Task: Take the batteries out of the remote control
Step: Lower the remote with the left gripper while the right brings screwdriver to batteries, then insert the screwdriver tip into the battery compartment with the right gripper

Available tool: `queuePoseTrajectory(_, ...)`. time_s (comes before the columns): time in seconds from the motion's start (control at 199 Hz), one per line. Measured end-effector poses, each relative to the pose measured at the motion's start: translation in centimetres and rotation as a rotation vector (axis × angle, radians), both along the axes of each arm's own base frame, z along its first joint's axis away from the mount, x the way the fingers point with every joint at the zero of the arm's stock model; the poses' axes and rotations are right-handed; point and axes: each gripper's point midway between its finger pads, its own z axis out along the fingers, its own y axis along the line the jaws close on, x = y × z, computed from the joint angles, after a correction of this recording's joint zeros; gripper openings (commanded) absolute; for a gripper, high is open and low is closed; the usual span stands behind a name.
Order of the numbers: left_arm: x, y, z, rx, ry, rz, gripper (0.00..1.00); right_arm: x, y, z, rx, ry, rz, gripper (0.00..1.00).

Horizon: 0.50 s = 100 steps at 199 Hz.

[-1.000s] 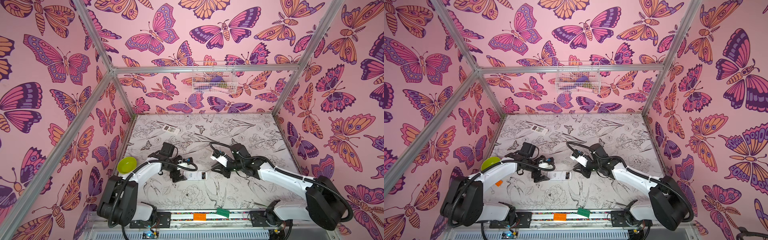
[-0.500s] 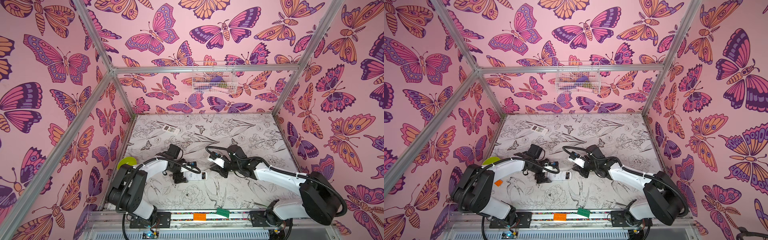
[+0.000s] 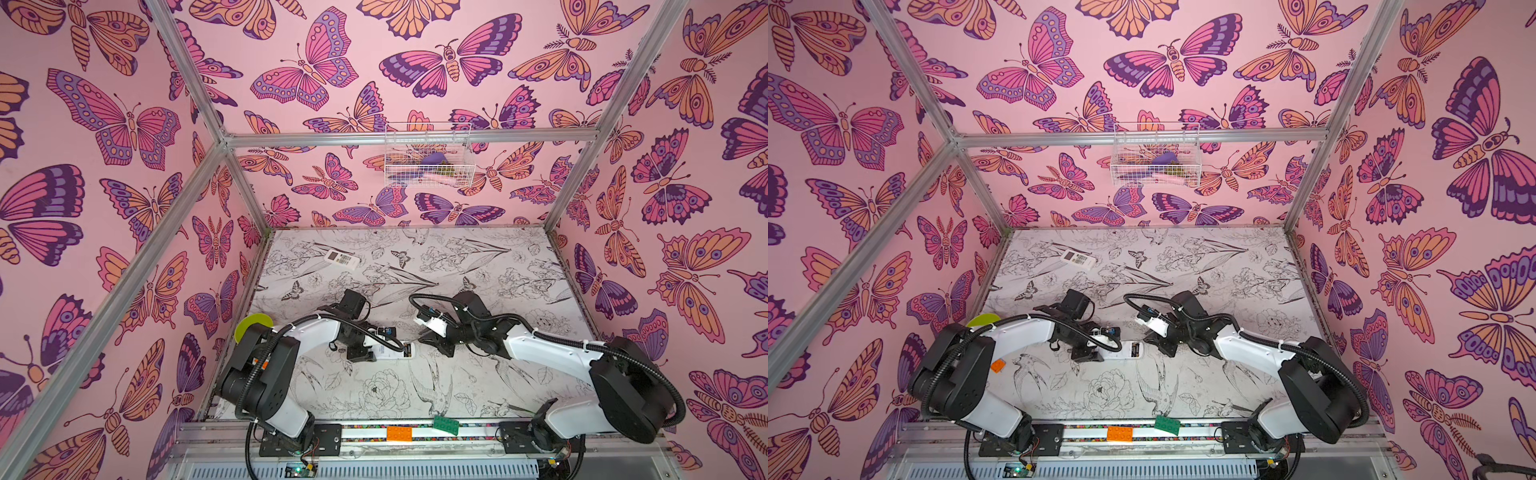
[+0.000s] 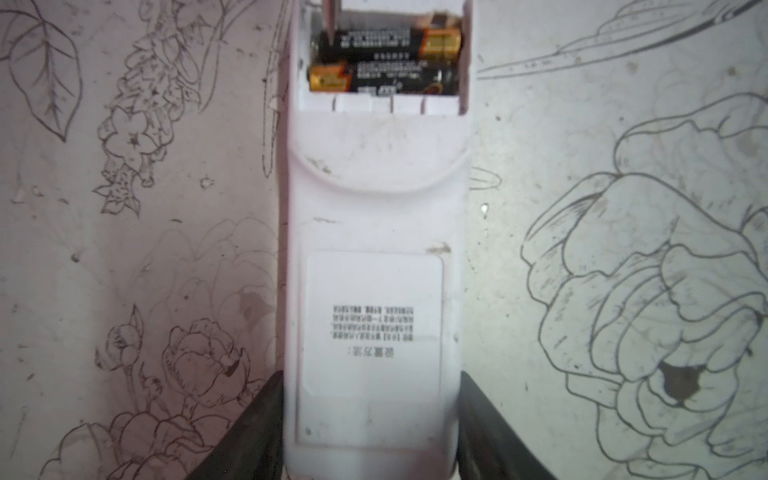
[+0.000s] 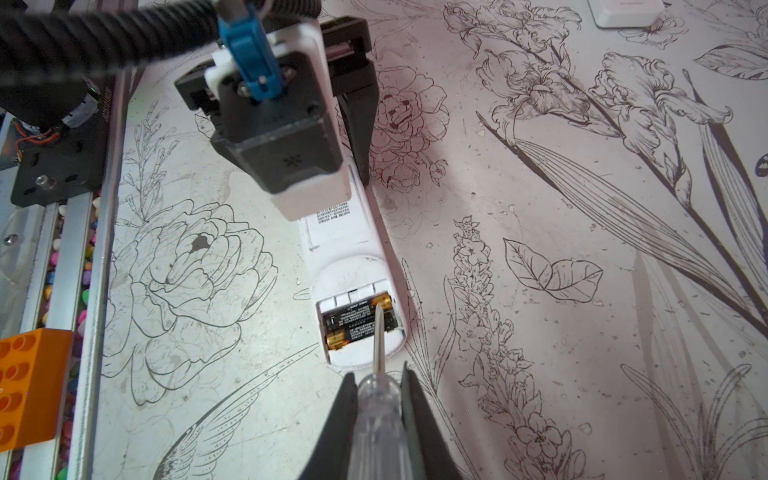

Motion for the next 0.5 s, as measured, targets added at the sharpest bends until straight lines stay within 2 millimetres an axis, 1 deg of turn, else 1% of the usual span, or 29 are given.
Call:
queuePoseTrajectory(0.291, -0.06, -0.11, 0.00, 0.004, -0.002, -0.006, 0.39, 0.19, -0.08, -0.31, -0.012, -0.027, -0.001, 0.00)
queuePoseTrajectory(0.502, -0.10, -0.15, 0.00, 0.007, -0.003, -0.009, 0.36, 0.10, 0.14, -0.48, -0.025, -0.052, 0.000, 0.00)
